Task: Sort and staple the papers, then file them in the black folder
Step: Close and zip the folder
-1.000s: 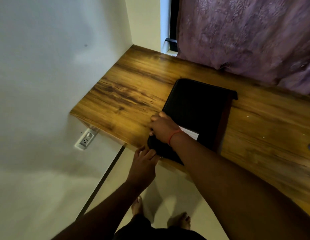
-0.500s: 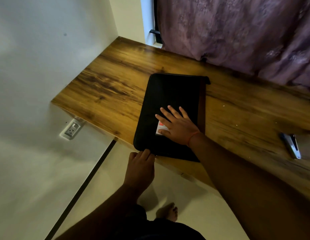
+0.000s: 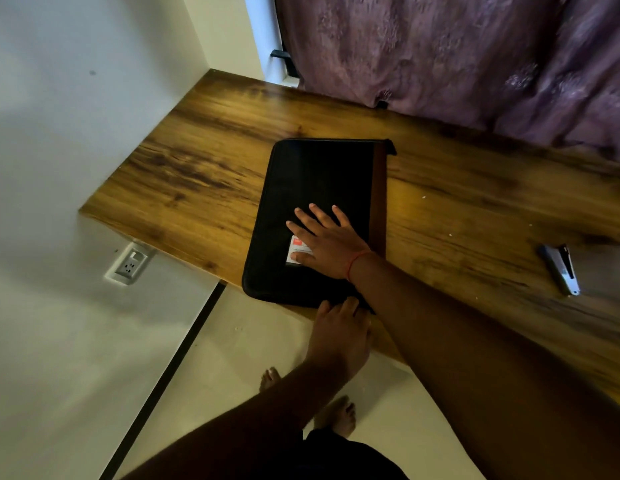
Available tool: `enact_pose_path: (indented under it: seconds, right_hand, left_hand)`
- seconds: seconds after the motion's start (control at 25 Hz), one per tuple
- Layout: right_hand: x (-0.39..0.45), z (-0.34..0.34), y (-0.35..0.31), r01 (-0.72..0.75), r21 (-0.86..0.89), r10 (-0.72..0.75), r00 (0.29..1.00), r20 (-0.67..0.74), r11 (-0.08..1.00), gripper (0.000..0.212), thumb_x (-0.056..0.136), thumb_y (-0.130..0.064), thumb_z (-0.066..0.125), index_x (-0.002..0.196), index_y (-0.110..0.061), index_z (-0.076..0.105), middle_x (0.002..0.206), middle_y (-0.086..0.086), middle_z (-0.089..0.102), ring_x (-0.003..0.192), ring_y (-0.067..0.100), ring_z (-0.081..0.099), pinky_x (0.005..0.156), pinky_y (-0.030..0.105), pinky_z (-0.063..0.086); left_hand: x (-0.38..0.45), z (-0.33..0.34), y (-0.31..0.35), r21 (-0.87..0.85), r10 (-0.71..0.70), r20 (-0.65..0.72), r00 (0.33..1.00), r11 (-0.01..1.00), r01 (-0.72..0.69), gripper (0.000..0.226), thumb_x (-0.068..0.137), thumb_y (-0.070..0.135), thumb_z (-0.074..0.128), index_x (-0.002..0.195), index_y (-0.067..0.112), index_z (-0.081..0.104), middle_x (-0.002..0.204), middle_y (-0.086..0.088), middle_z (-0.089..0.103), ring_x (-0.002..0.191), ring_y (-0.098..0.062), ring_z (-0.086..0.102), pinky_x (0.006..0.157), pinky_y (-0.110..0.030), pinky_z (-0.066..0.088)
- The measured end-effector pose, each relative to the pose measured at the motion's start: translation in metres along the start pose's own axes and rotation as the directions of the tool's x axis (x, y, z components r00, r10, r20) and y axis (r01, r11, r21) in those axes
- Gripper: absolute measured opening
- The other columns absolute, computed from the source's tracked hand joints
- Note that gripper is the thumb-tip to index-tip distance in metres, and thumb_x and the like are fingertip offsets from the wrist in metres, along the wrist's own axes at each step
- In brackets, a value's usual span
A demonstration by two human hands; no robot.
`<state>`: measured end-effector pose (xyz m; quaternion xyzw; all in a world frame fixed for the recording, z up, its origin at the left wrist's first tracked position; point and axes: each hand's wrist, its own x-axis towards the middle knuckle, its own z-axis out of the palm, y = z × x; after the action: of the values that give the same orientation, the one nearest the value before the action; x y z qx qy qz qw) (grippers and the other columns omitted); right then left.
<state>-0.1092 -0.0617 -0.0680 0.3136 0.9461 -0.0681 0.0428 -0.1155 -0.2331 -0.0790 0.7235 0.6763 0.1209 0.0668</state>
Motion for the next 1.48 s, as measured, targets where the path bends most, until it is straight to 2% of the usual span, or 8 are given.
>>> enact_pose_path:
  seconds: [0.16, 0.32, 0.52, 0.88, 1.08, 1.2, 1.32, 1.48]
  right_hand:
    - [0.003, -0.003, 0.002, 0.006, 0.061, -0.010, 0.997, 0.071, 0.998, 0.067, 0.096, -0.063, 0.028, 0.154, -0.036, 0.009, 0.164, -0.006, -0.002, 0.150, 0.019, -0.009, 0.118, 0.053, -0.006]
    - [0.003, -0.026, 0.027, -0.040, 0.427, 0.009, 0.997, 0.076, 0.903, 0.052, 0.101, -0.033, 0.044, 0.151, -0.032, 0.029, 0.162, -0.008, 0.017, 0.150, 0.012, 0.002, 0.120, 0.036, -0.001]
    - [-0.035, -0.002, 0.058, -0.222, 0.104, 0.236, 0.962, -0.140, 0.969, 0.058, 0.098, -0.054, 0.023, 0.153, -0.032, 0.024, 0.162, -0.007, 0.016, 0.150, 0.013, 0.006, 0.122, 0.041, 0.005]
    - [-0.044, 0.012, 0.009, -0.420, 0.133, 0.436, 0.891, -0.128, 0.898, 0.078, 0.092, -0.065, 0.011, 0.155, -0.019, 0.014, 0.162, 0.012, 0.013, 0.150, 0.027, 0.008, 0.121, 0.046, 0.009]
    - [-0.039, 0.009, -0.031, -0.459, 0.159, 0.471, 0.881, -0.048, 0.874, 0.083, 0.089, -0.071, 0.011, 0.156, -0.021, 0.008, 0.163, 0.013, 0.006, 0.150, 0.030, 0.002, 0.121, 0.047, 0.007]
    - [-0.030, 0.005, -0.065, -0.483, 0.166, 0.496, 0.868, -0.040, 0.860, 0.085, 0.088, -0.074, 0.015, 0.153, -0.020, 0.024, 0.159, 0.018, 0.021, 0.147, 0.035, 0.020, 0.116, 0.051, 0.020]
    - [-0.009, -0.008, -0.090, -0.493, 0.108, 0.489, 0.870, 0.064, 0.863, 0.088, 0.083, -0.075, 0.015, 0.155, -0.024, 0.015, 0.160, 0.019, 0.012, 0.147, 0.037, 0.015, 0.116, 0.052, 0.018]
    - [0.007, -0.032, -0.061, -0.550, 0.117, 0.556, 0.831, -0.019, 0.827, 0.065, 0.092, -0.063, 0.039, 0.146, -0.026, 0.037, 0.145, 0.008, 0.036, 0.130, 0.029, 0.036, 0.104, 0.046, 0.035]
  left_hand:
    - [-0.002, -0.003, 0.002, -0.068, -0.001, -0.018, 1.000, 0.998, 0.000, 0.030, 0.094, 0.035, 0.044, 0.108, 0.023, 0.067, 0.108, 0.003, 0.063, 0.094, -0.014, 0.061, 0.083, -0.034, 0.045]
    - [-0.008, -0.014, -0.014, -0.182, 0.026, -0.015, 1.000, 0.983, -0.028, 0.027, 0.100, 0.042, 0.042, 0.099, 0.025, 0.062, 0.099, 0.007, 0.058, 0.090, -0.009, 0.055, 0.081, -0.032, 0.045]
    - [-0.021, -0.015, -0.035, -0.327, -0.127, -0.008, 0.992, 0.938, 0.117, 0.023, 0.100, 0.041, 0.042, 0.110, 0.026, 0.056, 0.106, 0.009, 0.054, 0.093, -0.003, 0.051, 0.085, -0.024, 0.048]
    - [0.022, -0.043, -0.128, -0.383, -0.501, -0.068, 0.863, 0.811, 0.441, 0.043, 0.097, 0.036, 0.054, 0.137, 0.024, 0.045, 0.131, 0.003, 0.043, 0.113, -0.009, 0.047, 0.092, -0.031, 0.050]
    - [0.075, -0.061, -0.189, -0.291, -0.442, 0.040, 0.896, 0.853, 0.434, 0.053, 0.096, 0.019, 0.054, 0.147, 0.019, 0.038, 0.152, -0.005, 0.027, 0.138, -0.025, 0.029, 0.112, -0.040, 0.035]
    - [0.116, -0.070, -0.223, -0.240, -0.349, 0.109, 0.931, 0.900, 0.365, 0.059, 0.095, 0.006, 0.050, 0.151, 0.013, 0.033, 0.157, -0.009, 0.019, 0.142, -0.028, 0.025, 0.116, -0.039, 0.029]
    - [0.166, -0.082, -0.256, -0.117, -0.224, 0.256, 0.940, 0.958, 0.260, 0.069, 0.092, 0.001, 0.052, 0.154, 0.009, 0.024, 0.163, -0.010, 0.008, 0.148, -0.030, 0.018, 0.120, -0.038, 0.025]
    - [0.189, -0.096, -0.249, -0.082, -0.126, 0.177, 0.976, 0.986, 0.142, 0.060, 0.092, 0.011, 0.056, 0.149, 0.008, 0.036, 0.158, -0.016, 0.025, 0.146, -0.034, 0.022, 0.117, -0.042, 0.028]
